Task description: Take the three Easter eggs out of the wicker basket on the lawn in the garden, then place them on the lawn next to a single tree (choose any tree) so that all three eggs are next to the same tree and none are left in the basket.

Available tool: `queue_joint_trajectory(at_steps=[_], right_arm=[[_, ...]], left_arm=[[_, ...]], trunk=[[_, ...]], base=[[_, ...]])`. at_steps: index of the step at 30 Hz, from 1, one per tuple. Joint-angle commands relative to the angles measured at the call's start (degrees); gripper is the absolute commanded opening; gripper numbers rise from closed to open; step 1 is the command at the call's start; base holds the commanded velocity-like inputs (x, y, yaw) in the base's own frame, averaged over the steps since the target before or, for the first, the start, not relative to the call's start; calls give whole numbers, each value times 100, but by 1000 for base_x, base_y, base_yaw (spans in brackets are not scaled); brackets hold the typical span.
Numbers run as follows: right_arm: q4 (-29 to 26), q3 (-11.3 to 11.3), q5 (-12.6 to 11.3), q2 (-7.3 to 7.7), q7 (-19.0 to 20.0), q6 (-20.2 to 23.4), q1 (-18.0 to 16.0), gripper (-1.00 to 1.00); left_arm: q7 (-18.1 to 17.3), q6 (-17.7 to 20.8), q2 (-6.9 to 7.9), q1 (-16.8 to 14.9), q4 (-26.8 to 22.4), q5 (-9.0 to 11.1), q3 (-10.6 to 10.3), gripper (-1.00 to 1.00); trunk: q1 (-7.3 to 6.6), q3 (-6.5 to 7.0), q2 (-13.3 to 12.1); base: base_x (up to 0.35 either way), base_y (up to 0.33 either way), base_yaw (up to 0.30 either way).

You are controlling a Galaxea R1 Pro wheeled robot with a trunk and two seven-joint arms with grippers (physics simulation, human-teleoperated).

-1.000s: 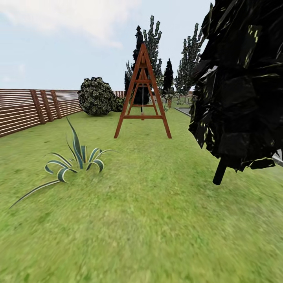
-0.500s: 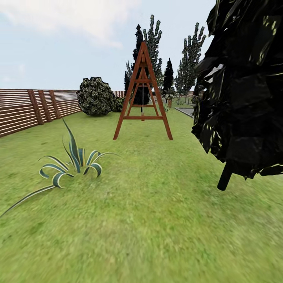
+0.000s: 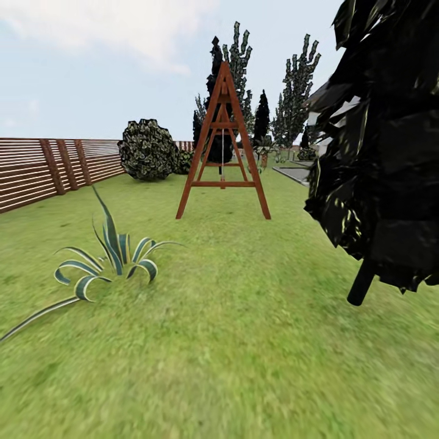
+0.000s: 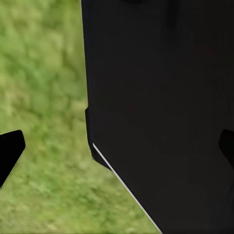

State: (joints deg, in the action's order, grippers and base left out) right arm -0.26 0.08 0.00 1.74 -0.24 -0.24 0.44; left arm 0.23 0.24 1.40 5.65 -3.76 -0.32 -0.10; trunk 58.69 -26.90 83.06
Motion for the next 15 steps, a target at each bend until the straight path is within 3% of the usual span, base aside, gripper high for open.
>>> queue_joint_trajectory(at_steps=[1, 15], right_arm=[[-3, 1, 0, -1, -2, -2, 0, 100], [-2, 1, 0, 0, 2, -2, 1, 100]], left_arm=[[3, 2, 0, 5, -11, -3, -1, 100], [3, 2, 0, 1, -18, -3, 0, 100]], trunk=[[4, -3, 1], [4, -3, 1]], base=[[337, 32, 0], [337, 3, 0]])
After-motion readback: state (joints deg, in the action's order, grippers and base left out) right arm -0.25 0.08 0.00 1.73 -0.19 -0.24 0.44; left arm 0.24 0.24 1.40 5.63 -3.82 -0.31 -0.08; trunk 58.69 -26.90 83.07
